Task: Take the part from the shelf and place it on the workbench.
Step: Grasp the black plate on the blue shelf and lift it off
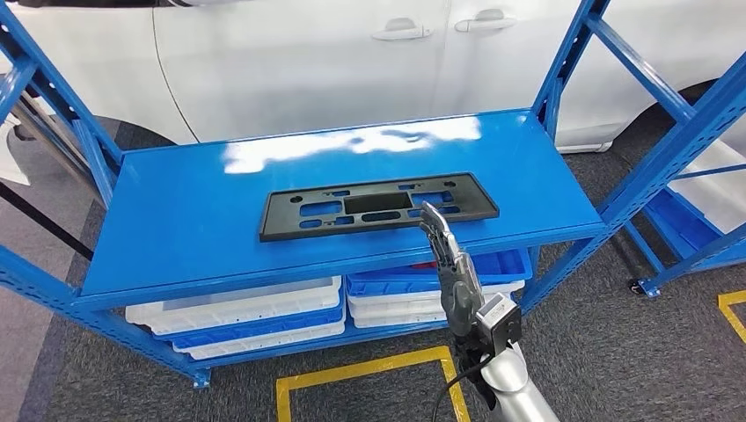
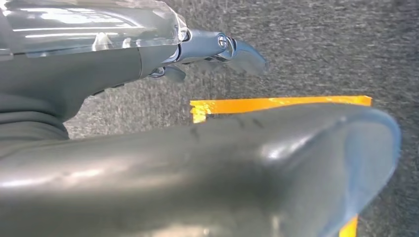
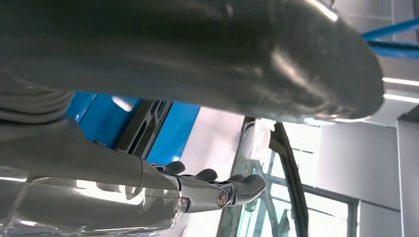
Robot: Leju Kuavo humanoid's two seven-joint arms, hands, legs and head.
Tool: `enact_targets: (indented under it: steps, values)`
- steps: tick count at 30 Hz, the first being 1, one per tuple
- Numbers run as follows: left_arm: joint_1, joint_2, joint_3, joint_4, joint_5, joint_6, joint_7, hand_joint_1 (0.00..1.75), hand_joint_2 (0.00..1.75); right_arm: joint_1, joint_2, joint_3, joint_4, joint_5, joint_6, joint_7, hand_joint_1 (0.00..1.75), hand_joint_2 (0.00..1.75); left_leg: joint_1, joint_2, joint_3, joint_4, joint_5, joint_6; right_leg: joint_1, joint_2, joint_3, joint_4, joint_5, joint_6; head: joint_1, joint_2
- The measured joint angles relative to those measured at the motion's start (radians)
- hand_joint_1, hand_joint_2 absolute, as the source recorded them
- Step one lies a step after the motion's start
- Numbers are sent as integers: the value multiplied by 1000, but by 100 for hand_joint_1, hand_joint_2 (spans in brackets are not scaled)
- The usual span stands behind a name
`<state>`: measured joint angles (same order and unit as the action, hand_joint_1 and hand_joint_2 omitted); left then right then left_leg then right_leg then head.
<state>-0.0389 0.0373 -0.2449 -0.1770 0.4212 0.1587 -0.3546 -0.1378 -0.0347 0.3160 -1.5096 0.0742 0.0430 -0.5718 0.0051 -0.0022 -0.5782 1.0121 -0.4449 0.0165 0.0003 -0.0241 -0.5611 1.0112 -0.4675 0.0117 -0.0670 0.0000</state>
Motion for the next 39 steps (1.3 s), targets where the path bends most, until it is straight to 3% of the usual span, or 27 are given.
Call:
enact_targets:
  steps: [2, 5, 6, 7, 8, 10, 12, 14, 17, 18, 20, 22, 23, 24, 26, 28, 32, 34, 36, 37, 38, 39]
  values:
    - [-1, -1, 0, 0, 0, 0, 0, 0, 0, -3, 0, 0, 1, 0, 0, 2, 0, 0, 3, -1, 3, -6, 5, 9, -3, 6, -12, 31, -24, 9, 0, 0]
    - [-2, 0, 0, 0, 0, 0, 0, 0, 0, -4, 0, 1, 8, 0, -2, 6, 0, 0, 4, -3, 0, -7, 8, 17, -8, 15, -95, 204, -112, 21, 0, 0]
    - [-2, 0, 0, 0, 0, 0, 1, 0, 0, -3, 0, 1, 12, 0, -3, 7, 0, 0, 3, -4, -1, -7, 8, 18, -9, 16, -122, 256, -127, 22, 0, 0]
    - [-1, 0, 0, 0, 0, -1, 2, 0, 0, -2, 0, 1, 16, 0, -4, 7, 0, 0, 3, -6, -1, -6, 8, 18, -10, 16, -136, 280, -125, 23, 0, 0]
    - [-1, 0, 0, 0, 0, -1, 4, 0, 0, -2, 0, 1, 20, 0, -7, 6, 0, 0, 3, -7, -1, -6, 8, 17, -10, 17, -131, 265, -105, 22, 0, 0]
    - [-2, 0, 0, 0, 0, -3, 6, 0, 0, -2, 0, 1, 25, 2, -13, 3, 0, 0, 3, -11, 1, -4, 6, 15, -10, 20, -72, 138, -34, 14, 0, 0]
    - [-3, -1, -1, 0, 0, -4, 6, 0, 0, -2, 0, 1, 29, 4, -19, -3, 0, 0, 0, -15, 1, -2, 5, 8, -6, 24, -19, 25, 7, 4, 0, 0]
    - [-2, -1, -1, 0, 0, -5, 6, 0, 0, -1, 0, 1, 32, 5, -22, -8, 0, 0, -1, -16, -1, -2, 6, -3, 0, 25, -9, -1, 10, -4, 0, 0]
    - [0, 0, -1, 0, 0, -7, 5, 0, 0, 4, 0, 1, 35, 7, -24, -14, 0, 0, -1, -14, -7, 14, -11, -20, -7, 21, -6, -14, 19, -21, 0, 0]
    - [0, 0, -1, 0, 0, -8, 4, 0, 0, 6, 0, 1, 35, 7, -25, -17, 0, 0, 0, -12, -22, 50, -34, -24, -10, 19, -4, -19, 22, -26, 0, 0]
    - [1, 0, -2, 0, 0, -10, 2, 0, 0, 15, 0, 1, 36, 7, -29, -22, 0, 0, 4, -9, -75, 171, -100, -32, -9, 14, -4, -20, 23, -31, 0, 0]
    - [4, 0, -2, 0, 0, -11, 2, 0, 0, 26, 0, 1, 39, 7, -32, -24, 0, 0, 7, -7, -117, 266, -131, -38, -8, 12, -5, -18, 22, -32, 0, 0]
    - [6, 0, -2, 0, 0, -11, 2, 0, 0, 30, 0, 1, 40, 7, -34, -24, 0, 0, 8, -6, -113, 262, -118, -39, -8, 12, -5, -16, 21, -32, 0, 0]
    - [8, 0, -2, 0, 0, -11, 1, 0, 0, 33, 0, 1, 41, 7, -34, -24, 0, 0, 9, -4, -91, 219, -89, -39, -8, 12, -5, -14, 20, -30, 0, 0]
    - [8, 1, -2, 0, 0, -12, 0, 0, 0, 34, 0, 1, 41, 7, -35, -24, 0, 0, 9, -1, -22, 82, -31, -34, -6, 12, -4, -8, 16, -24, 0, 0]
    - [7, 1, -2, 0, 0, -12, 0, 0, 0, 34, 0, 1, 41, 7, -35, -25, 0, 0, 6, -1, 13, 7, -12, -22, -3, 12, -6, -3, 13, -14, 0, 0]
    - [8, 1, -2, 0, 0, -12, 0, 0, 0, 34, 0, 2, 41, 7, -34, -25, 0, 0, 5, -2, 15, -5, -6, 4, -6, 14, -13, 12, 1, 9, 0, 0]
    - [7, 1, -2, 0, 0, -12, 0, 0, 0, 34, 0, 3, 41, 7, -35, -25, 0, 0, 7, -1, 15, -10, -1, 14, -9, 17, -51, 98, -53, 17, 0, 0]
    - [7, 2, -2, 0, 0, -12, 0, 0, 0, 36, 0, 3, 41, 7, -35, -25, 0, 0, 5, -2, 11, -9, 0, 17, -11, 19, -116, 233, -115, 22, 0, 0]
    - [8, 2, -2, 0, 0, -12, 0, 0, 0, 38, 0, 3, 42, 7, -35, -25, 0, 0, 5, -2, 10, -9, 0, 18, -12, 19, -137, 275, -124, 23, 0, 0]
    - [9, 2, -2, 0, 0, -12, 0, 0, 0, 39, 0, 3, 42, 7, -35, -25, 0, 0, 4, -3, 10, -8, 0, 18, -13, 19, -141, 281, -115, 23, 0, 0]
    - [9, 1, -2, 0, 0, -13, 0, 0, 0, 39, 0, 3, 43, 7, -35, -25, 0, 0, 4, -4, 11, -7, -1, 17, -13, 19, -125, 247, -87, 21, 0, 0]
